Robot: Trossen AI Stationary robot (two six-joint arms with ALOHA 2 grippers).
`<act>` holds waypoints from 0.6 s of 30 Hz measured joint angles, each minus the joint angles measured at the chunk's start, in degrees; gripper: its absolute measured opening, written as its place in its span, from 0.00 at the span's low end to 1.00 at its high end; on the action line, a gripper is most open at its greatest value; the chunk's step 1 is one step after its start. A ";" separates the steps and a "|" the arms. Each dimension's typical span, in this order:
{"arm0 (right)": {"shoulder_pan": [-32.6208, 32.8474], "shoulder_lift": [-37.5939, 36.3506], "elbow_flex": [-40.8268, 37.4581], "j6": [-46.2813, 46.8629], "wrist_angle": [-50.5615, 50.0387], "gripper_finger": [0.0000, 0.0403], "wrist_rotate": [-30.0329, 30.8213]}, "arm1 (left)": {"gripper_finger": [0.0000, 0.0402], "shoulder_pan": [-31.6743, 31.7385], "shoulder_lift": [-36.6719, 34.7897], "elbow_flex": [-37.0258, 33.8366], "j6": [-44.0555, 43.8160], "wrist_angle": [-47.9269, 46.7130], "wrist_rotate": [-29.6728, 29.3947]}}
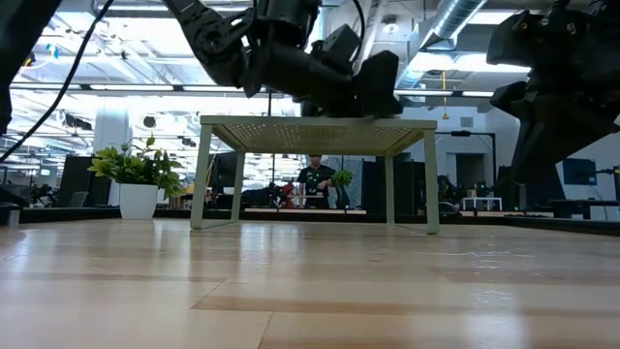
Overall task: Pick & Place candle stick holders
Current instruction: Put the blue scented candle on the shelf
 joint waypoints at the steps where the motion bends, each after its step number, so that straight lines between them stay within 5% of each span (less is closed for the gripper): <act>1: 0.00 0.00 0.00 -0.02 0.01 0.00 0.01 | 0.60 -0.19 -0.24 -0.02 0.15 -0.19 0.26; 18: 0.00 0.00 0.01 0.04 0.19 0.00 1.05 | 0.72 -0.73 -1.12 -0.11 0.28 -0.18 0.21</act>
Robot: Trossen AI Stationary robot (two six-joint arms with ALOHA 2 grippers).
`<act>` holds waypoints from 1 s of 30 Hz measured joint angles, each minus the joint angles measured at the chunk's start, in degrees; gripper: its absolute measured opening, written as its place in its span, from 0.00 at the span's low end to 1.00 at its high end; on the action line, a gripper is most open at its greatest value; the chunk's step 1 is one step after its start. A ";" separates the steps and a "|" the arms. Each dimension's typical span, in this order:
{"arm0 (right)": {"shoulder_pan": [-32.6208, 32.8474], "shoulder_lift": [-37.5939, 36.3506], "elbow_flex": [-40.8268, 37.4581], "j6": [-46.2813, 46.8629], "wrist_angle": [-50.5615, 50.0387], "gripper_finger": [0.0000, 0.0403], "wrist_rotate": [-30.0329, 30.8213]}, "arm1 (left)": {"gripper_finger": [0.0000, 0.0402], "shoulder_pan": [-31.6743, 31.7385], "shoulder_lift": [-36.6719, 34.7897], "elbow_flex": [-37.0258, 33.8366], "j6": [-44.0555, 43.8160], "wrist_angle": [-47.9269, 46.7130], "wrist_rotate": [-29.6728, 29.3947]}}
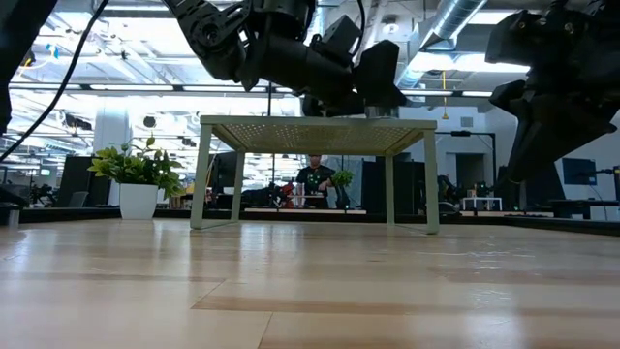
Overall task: Pick & Place candle stick holders
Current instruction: Put the blue scented candle on the shelf
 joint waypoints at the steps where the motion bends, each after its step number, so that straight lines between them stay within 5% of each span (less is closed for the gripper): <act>1: 0.00 0.00 0.01 0.00 0.00 0.00 0.00 | 0.72 0.00 -0.04 0.02 0.06 0.02 -0.04; 18: 0.00 0.00 0.00 0.07 0.23 0.00 0.00 | 0.72 -7.14 -7.62 0.00 0.47 -4.48 -0.11; 23: 0.00 0.00 0.00 -0.31 0.22 0.00 0.00 | 0.72 -11.05 -7.65 0.00 7.28 -4.72 -0.34; 30: 0.00 0.00 0.01 -0.31 0.24 0.00 -0.02 | 0.72 -16.26 -11.24 -0.23 12.00 -14.46 -7.17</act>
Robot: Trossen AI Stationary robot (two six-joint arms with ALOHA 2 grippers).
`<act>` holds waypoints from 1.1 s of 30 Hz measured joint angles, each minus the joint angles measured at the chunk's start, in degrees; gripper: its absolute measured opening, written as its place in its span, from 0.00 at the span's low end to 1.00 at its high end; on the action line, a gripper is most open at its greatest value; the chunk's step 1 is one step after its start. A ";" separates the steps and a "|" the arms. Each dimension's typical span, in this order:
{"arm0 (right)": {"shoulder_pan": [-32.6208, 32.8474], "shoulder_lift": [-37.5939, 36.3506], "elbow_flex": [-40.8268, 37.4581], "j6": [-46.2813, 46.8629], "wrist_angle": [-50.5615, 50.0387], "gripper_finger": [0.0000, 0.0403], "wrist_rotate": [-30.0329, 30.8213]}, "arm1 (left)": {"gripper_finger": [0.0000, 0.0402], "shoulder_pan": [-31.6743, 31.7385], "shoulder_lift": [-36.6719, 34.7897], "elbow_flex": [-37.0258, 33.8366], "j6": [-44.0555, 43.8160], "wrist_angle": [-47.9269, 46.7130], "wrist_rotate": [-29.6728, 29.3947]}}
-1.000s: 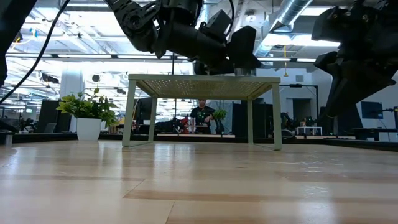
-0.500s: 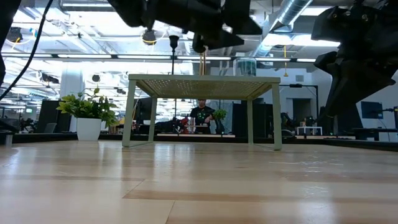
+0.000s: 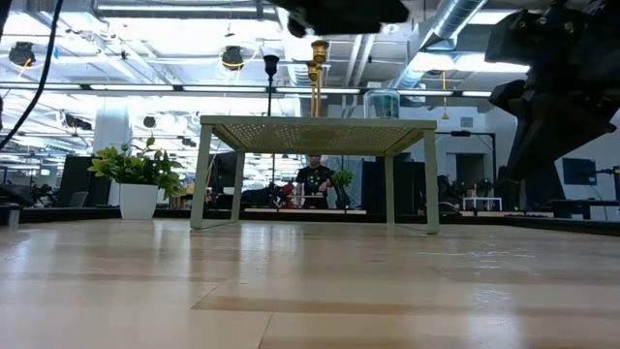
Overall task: Pick & Place candle stick holders
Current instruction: Put the blue scented candle on the shelf
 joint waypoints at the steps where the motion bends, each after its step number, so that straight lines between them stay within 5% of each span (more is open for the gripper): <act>1: 0.00 0.00 0.09 0.00 -0.05 0.00 0.00 | 0.72 -0.61 -0.94 -0.29 -0.80 -1.84 -0.72; 10: -2.05 0.00 3.52 -4.75 0.13 0.00 2.18 | 0.69 -4.88 -10.02 -9.75 -7.01 -4.82 -1.31; 25: -7.80 0.00 11.30 -12.27 0.14 0.00 24.62 | 0.23 -5.94 -20.51 -23.26 -16.77 -4.71 3.22; 33: -11.77 0.00 11.45 -18.46 8.59 0.00 25.44 | 0.11 -5.93 -22.09 -25.71 -17.98 -4.76 2.88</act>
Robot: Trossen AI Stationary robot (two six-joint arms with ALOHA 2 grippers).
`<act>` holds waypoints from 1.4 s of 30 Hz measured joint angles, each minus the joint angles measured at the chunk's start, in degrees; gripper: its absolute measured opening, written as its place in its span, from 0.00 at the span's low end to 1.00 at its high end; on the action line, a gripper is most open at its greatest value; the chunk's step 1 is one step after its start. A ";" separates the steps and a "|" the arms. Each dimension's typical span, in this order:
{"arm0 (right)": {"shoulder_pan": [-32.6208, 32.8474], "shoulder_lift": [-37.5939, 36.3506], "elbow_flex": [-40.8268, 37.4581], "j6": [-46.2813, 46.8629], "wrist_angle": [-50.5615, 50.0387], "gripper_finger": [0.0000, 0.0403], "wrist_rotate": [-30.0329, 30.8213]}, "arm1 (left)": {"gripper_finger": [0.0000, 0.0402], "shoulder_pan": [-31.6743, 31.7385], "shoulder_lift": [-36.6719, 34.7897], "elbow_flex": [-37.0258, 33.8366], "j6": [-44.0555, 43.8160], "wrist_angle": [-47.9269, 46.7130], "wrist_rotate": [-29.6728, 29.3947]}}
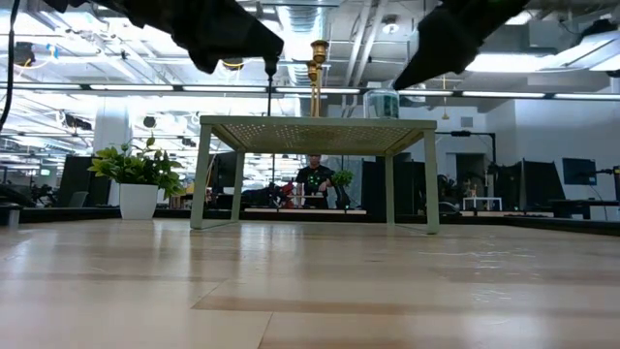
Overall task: Pick & Place candle stick holders
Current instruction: Put the blue scented candle on the shelf, then put the black candle holder on the shelf aligned with the other black candle holder
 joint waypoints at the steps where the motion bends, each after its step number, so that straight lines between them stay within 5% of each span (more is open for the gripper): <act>1: -0.45 0.00 0.00 -1.13 1.21 0.00 -0.02 | 0.10 -0.04 -0.06 0.00 0.41 -0.13 -0.01; 8: -3.99 0.00 0.00 -2.74 2.36 0.00 -7.47 | 0.01 -3.22 -0.18 0.00 5.83 -0.10 -0.15; 14: -6.61 0.07 0.00 -3.21 2.54 0.00 -7.55 | 0.02 -4.92 -0.18 0.00 6.47 -0.12 -4.79; 30: -12.04 0.07 -0.20 -8.71 4.86 0.00 -10.71 | 0.02 -5.06 -0.18 0.02 6.50 -0.12 -5.09; 34: -9.08 -0.39 -0.26 -8.67 4.49 0.00 -12.97 | 0.02 -6.74 -0.16 0.02 8.83 -0.14 -6.89; 42: 0.22 -4.53 -0.26 -6.00 1.37 0.00 -14.31 | 0.01 -15.56 -6.41 -5.98 14.45 -0.44 -20.97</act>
